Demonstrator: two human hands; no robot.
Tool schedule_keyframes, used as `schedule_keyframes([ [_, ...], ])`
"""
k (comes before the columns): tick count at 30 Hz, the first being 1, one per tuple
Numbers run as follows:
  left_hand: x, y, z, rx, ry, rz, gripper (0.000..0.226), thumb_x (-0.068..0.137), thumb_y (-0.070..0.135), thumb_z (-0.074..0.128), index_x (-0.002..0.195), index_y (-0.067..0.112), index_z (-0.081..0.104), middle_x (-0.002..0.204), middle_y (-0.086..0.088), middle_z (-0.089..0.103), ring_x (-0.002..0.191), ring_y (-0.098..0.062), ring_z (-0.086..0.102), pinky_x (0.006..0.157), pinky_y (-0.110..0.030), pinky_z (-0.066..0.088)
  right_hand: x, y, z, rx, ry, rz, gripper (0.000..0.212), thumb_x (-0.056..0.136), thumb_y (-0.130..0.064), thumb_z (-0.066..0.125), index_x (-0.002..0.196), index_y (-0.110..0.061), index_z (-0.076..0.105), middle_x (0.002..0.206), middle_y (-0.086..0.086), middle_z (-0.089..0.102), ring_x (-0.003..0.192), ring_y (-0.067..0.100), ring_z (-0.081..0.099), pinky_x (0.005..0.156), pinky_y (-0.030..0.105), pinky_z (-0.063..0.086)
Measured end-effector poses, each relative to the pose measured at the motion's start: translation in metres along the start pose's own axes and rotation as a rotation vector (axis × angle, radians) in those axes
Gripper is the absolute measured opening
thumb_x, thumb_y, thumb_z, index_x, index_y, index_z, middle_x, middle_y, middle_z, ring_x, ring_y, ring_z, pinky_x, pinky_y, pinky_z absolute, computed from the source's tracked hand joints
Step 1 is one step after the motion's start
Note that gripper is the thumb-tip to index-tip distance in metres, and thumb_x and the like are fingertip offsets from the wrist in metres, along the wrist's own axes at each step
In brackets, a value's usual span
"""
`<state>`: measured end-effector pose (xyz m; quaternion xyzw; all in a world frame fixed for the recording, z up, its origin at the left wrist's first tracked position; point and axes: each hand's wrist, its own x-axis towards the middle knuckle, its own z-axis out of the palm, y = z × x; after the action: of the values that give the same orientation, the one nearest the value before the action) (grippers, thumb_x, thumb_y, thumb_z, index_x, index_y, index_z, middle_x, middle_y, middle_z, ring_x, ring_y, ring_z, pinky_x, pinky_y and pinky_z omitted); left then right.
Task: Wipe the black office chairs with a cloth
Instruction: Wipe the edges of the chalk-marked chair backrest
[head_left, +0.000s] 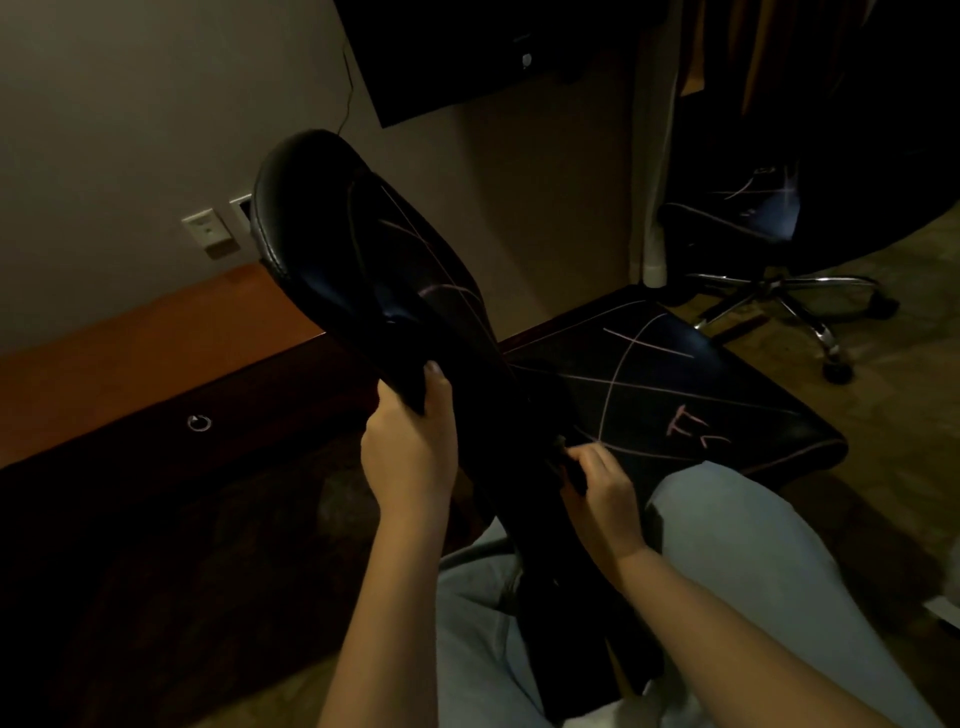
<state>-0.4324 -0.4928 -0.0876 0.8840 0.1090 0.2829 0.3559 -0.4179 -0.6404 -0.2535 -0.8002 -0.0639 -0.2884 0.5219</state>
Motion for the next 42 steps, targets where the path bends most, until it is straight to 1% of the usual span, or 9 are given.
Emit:
schedule_keyframes([
  [2, -0.001, 0.0, 0.0, 0.01, -0.002, 0.002, 0.066, 0.093, 0.066, 0.027, 0.115, 0.012, 0.056, 0.081, 0.0, 0.059, 0.074, -0.021, 0.059, 0.058, -0.028, 0.038, -0.005, 0.007, -0.003, -0.021, -0.052, 0.054, 0.005, 0.09, -0.015, 0.059, 0.091, -0.016, 0.064, 0.088, -0.009, 0.055, 0.079, 0.003, 0.054, 0.069, 0.007, 0.036],
  [6, 0.0, -0.001, 0.0, 0.013, -0.001, 0.014, 0.078, 0.084, 0.072, 0.018, 0.113, 0.011, 0.056, 0.082, -0.004, 0.061, 0.077, -0.026, 0.061, 0.061, -0.031, 0.04, -0.003, -0.007, -0.01, 0.011, 0.0, 0.106, 0.013, 0.087, 0.0, 0.066, 0.097, -0.008, 0.07, 0.091, 0.0, 0.066, 0.085, 0.011, 0.063, 0.076, 0.005, 0.043],
  [11, 0.0, 0.001, 0.0, 0.007, -0.002, 0.019, 0.083, 0.083, 0.077, 0.015, 0.112, 0.011, 0.056, 0.083, -0.004, 0.061, 0.076, -0.025, 0.06, 0.059, -0.03, 0.038, 0.023, -0.066, -0.015, 0.079, 0.176, -0.113, 0.018, 0.086, -0.005, 0.062, 0.101, -0.007, 0.071, 0.099, 0.001, 0.067, 0.094, 0.008, 0.063, 0.086, 0.015, 0.049],
  [17, -0.001, -0.002, 0.0, 0.013, 0.017, 0.007, 0.067, 0.091, 0.067, 0.024, 0.111, 0.012, 0.056, 0.075, 0.008, 0.052, 0.07, -0.016, 0.055, 0.056, -0.027, 0.034, 0.047, -0.079, 0.004, 0.002, 0.118, -0.249, 0.022, 0.086, -0.01, 0.063, 0.105, -0.001, 0.069, 0.099, 0.008, 0.065, 0.094, 0.015, 0.061, 0.087, 0.016, 0.047],
  [23, -0.001, -0.001, 0.003, 0.018, 0.034, 0.015, 0.07, 0.091, 0.067, 0.025, 0.118, 0.01, 0.056, 0.078, 0.007, 0.052, 0.073, -0.016, 0.055, 0.058, -0.029, 0.035, 0.022, -0.024, 0.006, -0.052, 0.042, -0.138, 0.023, 0.082, 0.001, 0.071, 0.104, 0.0, 0.066, 0.101, 0.01, 0.064, 0.094, 0.013, 0.059, 0.088, 0.01, 0.043],
  [27, 0.0, -0.002, 0.002, 0.019, 0.027, 0.007, 0.073, 0.088, 0.069, 0.022, 0.116, 0.011, 0.057, 0.076, 0.007, 0.052, 0.075, -0.021, 0.058, 0.056, -0.027, 0.036, -0.013, 0.02, 0.002, -0.015, -0.112, 0.144, 0.008, 0.091, -0.003, 0.061, 0.089, -0.01, 0.063, 0.089, 0.003, 0.061, 0.078, 0.019, 0.061, 0.071, 0.028, 0.048],
  [32, -0.001, 0.0, 0.001, 0.014, 0.013, -0.007, 0.063, 0.094, 0.063, 0.029, 0.119, 0.011, 0.055, 0.08, 0.003, 0.055, 0.078, -0.022, 0.06, 0.062, -0.03, 0.04, -0.026, 0.017, -0.002, 0.036, -0.129, 0.295, 0.018, 0.093, -0.003, 0.059, 0.088, -0.02, 0.063, 0.085, -0.011, 0.058, 0.082, 0.013, 0.063, 0.07, 0.007, 0.042],
  [37, 0.0, -0.001, 0.003, 0.01, 0.021, 0.007, 0.064, 0.094, 0.062, 0.027, 0.115, 0.01, 0.056, 0.08, 0.002, 0.056, 0.077, -0.023, 0.059, 0.058, -0.028, 0.037, 0.007, -0.038, -0.015, 0.053, 0.087, 0.029, 0.013, 0.087, -0.005, 0.063, 0.098, -0.008, 0.069, 0.096, -0.004, 0.063, 0.087, 0.005, 0.061, 0.078, 0.01, 0.047],
  [42, -0.003, 0.001, 0.0, 0.005, 0.027, 0.014, 0.062, 0.095, 0.06, 0.029, 0.119, 0.009, 0.056, 0.08, 0.005, 0.055, 0.077, -0.02, 0.059, 0.061, -0.029, 0.04, 0.029, -0.063, -0.024, 0.044, 0.011, 0.031, 0.022, 0.089, -0.01, 0.063, 0.111, -0.015, 0.064, 0.098, -0.014, 0.061, 0.087, -0.005, 0.059, 0.076, 0.006, 0.047],
])
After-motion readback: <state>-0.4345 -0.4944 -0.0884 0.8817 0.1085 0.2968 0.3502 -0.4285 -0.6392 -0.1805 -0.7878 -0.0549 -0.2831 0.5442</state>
